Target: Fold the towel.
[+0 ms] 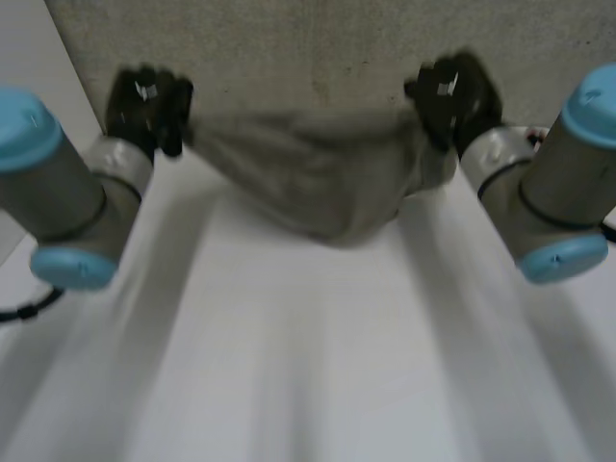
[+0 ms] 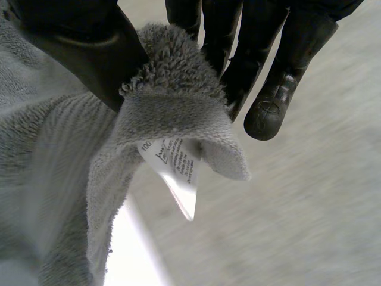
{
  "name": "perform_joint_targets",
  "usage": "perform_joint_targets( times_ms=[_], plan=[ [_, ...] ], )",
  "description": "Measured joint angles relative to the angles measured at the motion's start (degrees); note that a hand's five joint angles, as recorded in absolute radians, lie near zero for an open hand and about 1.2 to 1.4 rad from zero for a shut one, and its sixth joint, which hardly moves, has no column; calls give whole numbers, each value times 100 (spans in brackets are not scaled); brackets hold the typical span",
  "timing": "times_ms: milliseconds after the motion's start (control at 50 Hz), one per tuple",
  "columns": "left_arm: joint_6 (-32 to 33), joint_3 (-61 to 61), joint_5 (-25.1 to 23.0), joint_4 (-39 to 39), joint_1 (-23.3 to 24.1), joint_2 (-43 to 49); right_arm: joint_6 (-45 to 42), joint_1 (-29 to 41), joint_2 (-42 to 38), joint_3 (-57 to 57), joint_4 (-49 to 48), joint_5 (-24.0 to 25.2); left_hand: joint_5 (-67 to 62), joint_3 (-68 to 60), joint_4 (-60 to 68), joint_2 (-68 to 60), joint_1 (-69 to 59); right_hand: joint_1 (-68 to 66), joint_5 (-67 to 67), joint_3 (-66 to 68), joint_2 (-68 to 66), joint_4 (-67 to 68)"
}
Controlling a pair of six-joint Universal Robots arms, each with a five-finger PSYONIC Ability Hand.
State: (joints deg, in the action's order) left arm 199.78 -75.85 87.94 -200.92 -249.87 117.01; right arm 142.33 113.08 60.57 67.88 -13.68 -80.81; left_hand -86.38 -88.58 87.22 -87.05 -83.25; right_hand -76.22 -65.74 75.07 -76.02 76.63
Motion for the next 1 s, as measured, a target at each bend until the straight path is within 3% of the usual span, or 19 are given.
perform_joint_targets(
  times_ms=[220, 320, 500, 580, 620, 680, 840, 1000],
  plan=[
    [727, -2632, -443, -1131, -10, -165, -40, -68, -185, 1192, 1195, 250, 0, -5, 0, -4, 0, 0, 0, 0, 0, 0],
    [1271, -3407, -708, -1252, -9, -605, -38, -71, 335, 1833, 1254, 210, 0, -8, 0, -48, 0, 0, 0, 0, 0, 0],
    [1477, -4204, -1155, -1237, -75, -1305, -33, -108, 1320, 2790, 1187, 135, 70, 212, -141, 120, 2, 0, 0, 0, -1, 0],
    [1472, -4375, -1382, -1224, -122, -1492, -37, -210, 1525, 3017, 1146, 118, 2495, 2690, -2665, 2545, 2333, 0, 5, 0, -1, 0],
    [1467, -4384, -1509, -1211, -191, -1591, -33, -306, 1568, 3096, 1099, 121, 4804, 4996, -4950, 4793, 4494, 0, 5, 0, -1, 0],
    [1456, -4298, -1620, -1185, -338, -1709, -22, -440, 1568, 3167, 981, 131, 6012, 6211, -6012, 5991, 5625, 0, 5, 0, -1, 0],
    [1341, -3769, -1671, -998, -694, -1839, -11, -596, 1479, 3308, 580, 132, 6571, 6682, -6422, 6350, 6035, 0, 5, 0, -1, 0],
    [882, -3167, -1629, -400, -746, -1581, -12, -591, 1424, 3382, 458, 134, 6525, 6672, -6421, 6364, 6034, 0, 5, 0, -1, 0]
  ],
)
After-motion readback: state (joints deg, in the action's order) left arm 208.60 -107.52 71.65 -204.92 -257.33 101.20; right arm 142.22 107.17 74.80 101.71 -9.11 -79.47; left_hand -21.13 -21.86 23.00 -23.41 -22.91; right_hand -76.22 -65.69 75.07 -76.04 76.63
